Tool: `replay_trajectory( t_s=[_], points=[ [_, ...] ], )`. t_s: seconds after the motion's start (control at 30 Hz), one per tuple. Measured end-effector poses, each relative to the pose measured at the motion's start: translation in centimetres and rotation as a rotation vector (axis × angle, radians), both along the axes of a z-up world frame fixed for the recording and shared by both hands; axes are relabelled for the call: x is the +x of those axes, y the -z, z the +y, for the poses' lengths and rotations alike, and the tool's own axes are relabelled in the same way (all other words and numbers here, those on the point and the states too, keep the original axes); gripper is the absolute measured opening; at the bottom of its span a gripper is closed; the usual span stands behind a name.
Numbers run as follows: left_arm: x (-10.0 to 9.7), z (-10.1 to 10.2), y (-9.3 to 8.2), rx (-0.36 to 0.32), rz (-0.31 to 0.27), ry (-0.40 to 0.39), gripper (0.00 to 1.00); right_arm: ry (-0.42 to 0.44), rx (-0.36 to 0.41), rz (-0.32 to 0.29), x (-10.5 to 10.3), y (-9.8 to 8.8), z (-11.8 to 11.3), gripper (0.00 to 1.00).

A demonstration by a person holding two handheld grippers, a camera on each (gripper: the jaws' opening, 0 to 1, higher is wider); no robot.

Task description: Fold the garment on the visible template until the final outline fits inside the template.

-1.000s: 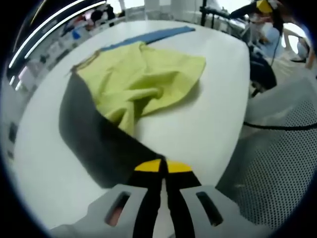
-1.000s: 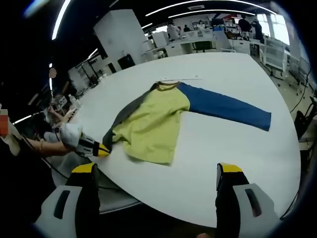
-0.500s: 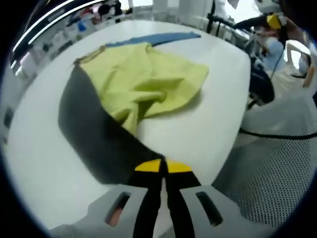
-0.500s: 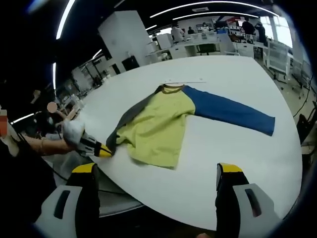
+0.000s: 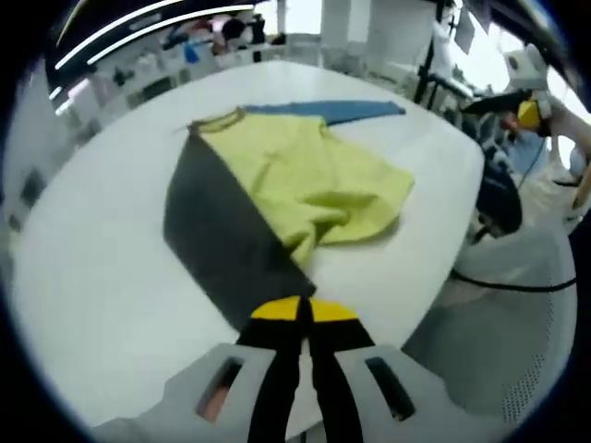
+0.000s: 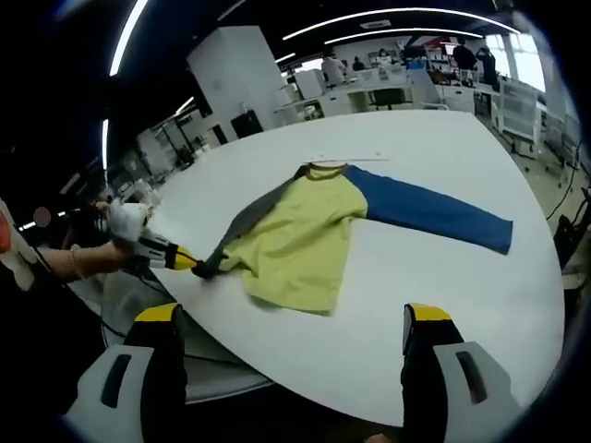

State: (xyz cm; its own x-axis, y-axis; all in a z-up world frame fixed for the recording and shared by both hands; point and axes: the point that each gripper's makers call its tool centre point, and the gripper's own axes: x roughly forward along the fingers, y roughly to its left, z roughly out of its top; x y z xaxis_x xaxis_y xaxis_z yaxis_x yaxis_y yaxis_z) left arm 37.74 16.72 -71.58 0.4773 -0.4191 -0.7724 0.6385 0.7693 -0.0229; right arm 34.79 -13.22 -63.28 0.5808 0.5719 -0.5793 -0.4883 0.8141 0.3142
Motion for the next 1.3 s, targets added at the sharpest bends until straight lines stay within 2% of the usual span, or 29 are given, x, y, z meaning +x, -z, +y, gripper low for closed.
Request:
replay_trajectory(
  t_s=[0.53,0.67,0.8,1.3],
  points=[
    [1.6,5.9,-3.9,-0.01,-0.098,-0.161,0.0,0.013,-0.02,-0.005,-1.4,-0.2,-0.6,0.98],
    [2.0,7.8,-4.5,0.037,-0.125,-0.179,0.0,0.023,-0.023,0.005,-1.6,0.1,-0.8,0.98],
    [2.5,9.6,-5.3,0.029,-0.144,-0.224,0.0,0.007,-0.037,0.017,-1.7,0.4,-0.4,0.98],
    [4.8,16.7,-5.7,0.056,-0.156,-0.367,0.0,0.016,-0.041,0.018,-0.9,0.2,0.9,0.98]
  ],
)
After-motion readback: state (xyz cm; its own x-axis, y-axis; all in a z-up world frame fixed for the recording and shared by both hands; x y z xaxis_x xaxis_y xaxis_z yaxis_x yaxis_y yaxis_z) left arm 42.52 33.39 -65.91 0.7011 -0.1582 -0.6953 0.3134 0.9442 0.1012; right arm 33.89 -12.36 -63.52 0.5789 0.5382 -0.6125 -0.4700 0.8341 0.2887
